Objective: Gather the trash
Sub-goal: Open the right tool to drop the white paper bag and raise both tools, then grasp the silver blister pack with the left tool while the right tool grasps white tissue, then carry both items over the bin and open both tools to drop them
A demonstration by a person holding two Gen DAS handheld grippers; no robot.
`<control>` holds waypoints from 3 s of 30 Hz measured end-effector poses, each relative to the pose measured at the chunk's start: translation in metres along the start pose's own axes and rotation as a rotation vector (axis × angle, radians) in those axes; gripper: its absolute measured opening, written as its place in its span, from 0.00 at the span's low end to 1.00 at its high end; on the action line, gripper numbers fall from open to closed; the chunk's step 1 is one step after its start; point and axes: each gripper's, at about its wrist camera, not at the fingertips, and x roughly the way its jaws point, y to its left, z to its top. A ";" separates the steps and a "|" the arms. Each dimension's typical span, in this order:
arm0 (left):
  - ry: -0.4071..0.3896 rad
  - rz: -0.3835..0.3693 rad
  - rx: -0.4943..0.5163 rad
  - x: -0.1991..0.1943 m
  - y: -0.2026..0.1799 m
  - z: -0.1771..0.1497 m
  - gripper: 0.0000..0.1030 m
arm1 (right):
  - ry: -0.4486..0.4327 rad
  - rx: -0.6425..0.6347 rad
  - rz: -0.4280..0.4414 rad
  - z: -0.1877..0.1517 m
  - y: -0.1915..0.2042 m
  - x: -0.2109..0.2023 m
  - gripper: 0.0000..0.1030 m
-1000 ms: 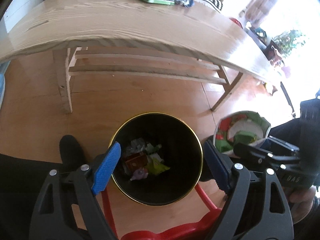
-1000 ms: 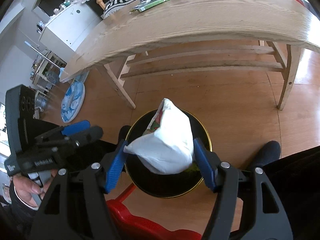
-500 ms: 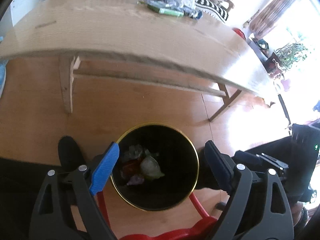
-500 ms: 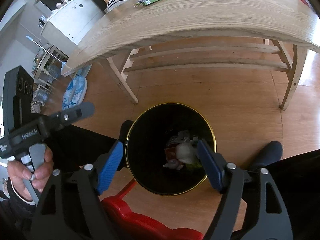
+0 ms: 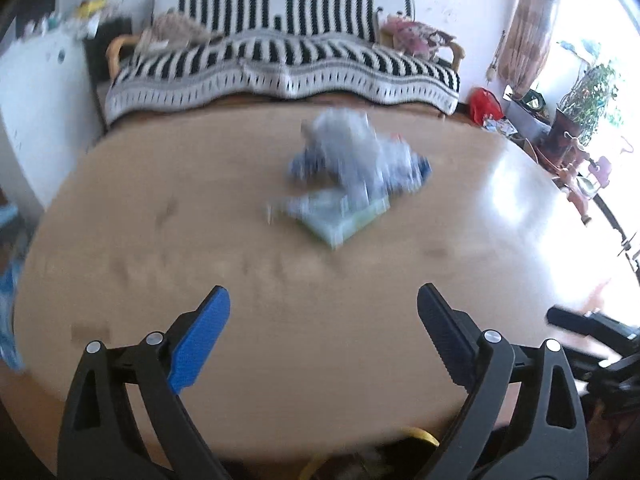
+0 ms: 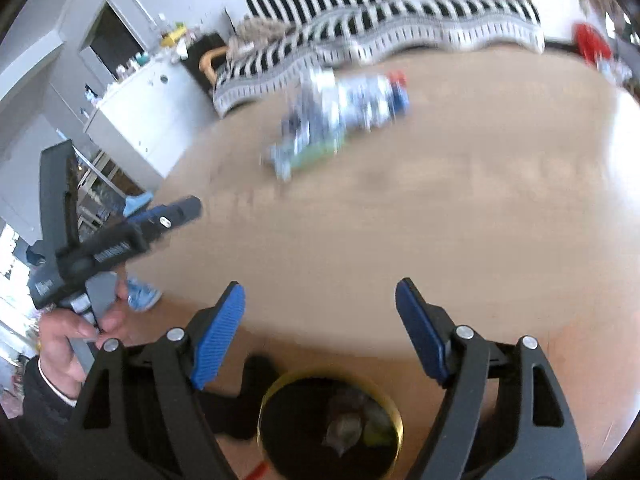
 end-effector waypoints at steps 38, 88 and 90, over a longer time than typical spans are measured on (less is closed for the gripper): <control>0.103 -0.106 -0.263 0.167 0.013 0.092 0.89 | -0.081 0.028 0.014 0.147 -0.043 0.087 0.07; 0.439 -0.236 -0.019 -0.034 -0.037 -0.257 0.29 | 0.214 0.000 -0.053 -0.205 0.011 -0.020 0.07; 0.462 -0.223 -0.027 -0.028 -0.035 -0.263 0.29 | 0.211 -0.001 -0.051 -0.205 0.013 -0.020 0.07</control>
